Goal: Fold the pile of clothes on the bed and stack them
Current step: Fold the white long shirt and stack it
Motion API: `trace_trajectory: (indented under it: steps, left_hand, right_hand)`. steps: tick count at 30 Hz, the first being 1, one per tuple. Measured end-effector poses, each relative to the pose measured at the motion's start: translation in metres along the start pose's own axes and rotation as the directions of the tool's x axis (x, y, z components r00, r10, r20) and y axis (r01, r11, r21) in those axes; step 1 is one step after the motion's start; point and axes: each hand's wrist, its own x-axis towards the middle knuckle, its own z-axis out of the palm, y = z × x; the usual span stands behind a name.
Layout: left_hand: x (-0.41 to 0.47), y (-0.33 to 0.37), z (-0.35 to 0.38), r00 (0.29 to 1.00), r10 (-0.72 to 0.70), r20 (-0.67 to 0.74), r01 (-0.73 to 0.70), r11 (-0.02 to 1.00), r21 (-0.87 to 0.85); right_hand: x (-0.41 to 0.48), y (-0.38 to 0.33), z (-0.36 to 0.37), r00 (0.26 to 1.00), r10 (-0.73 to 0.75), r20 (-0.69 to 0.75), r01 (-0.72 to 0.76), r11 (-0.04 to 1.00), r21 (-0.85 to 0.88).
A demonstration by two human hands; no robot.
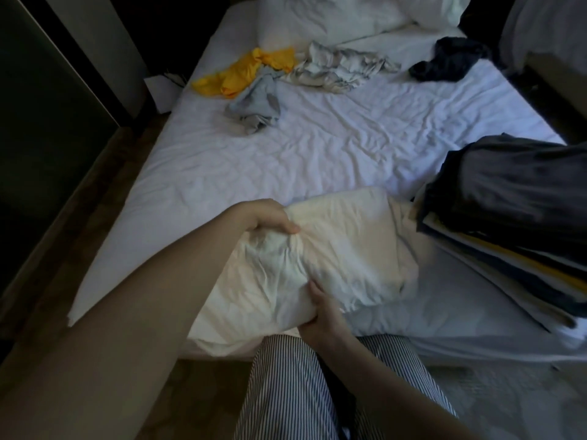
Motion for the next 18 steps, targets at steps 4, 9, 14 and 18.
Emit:
trace_trajectory:
  steps: [4, 9, 14, 18]
  left_hand:
    - [-0.023, 0.017, -0.022, 0.997, 0.07, -0.043, -0.079, 0.96, -0.267]
    - [-0.047, 0.052, -0.049, 0.895, 0.257, -0.364, -0.425, 0.737, -0.526]
    - [-0.066, 0.044, -0.057, 0.77, 0.413, -0.486, -0.634, 0.58, -0.512]
    - [-0.054, -0.01, -0.019, 0.86, 0.338, -0.382, -0.497, 0.726, -0.476]
  right_hand:
    - [-0.005, -0.036, 0.015, 0.988, -0.114, 0.104, 0.116, 0.993, -0.009]
    - [-0.01, -0.129, 0.068, 0.893, -0.346, 0.29, 0.416, 0.879, -0.234]
    - [-0.024, -0.187, 0.096, 0.778, -0.526, 0.344, 0.626, 0.603, -0.495]
    - [-0.032, -0.165, 0.055, 0.858, -0.421, 0.292, 0.509, 0.626, -0.591]
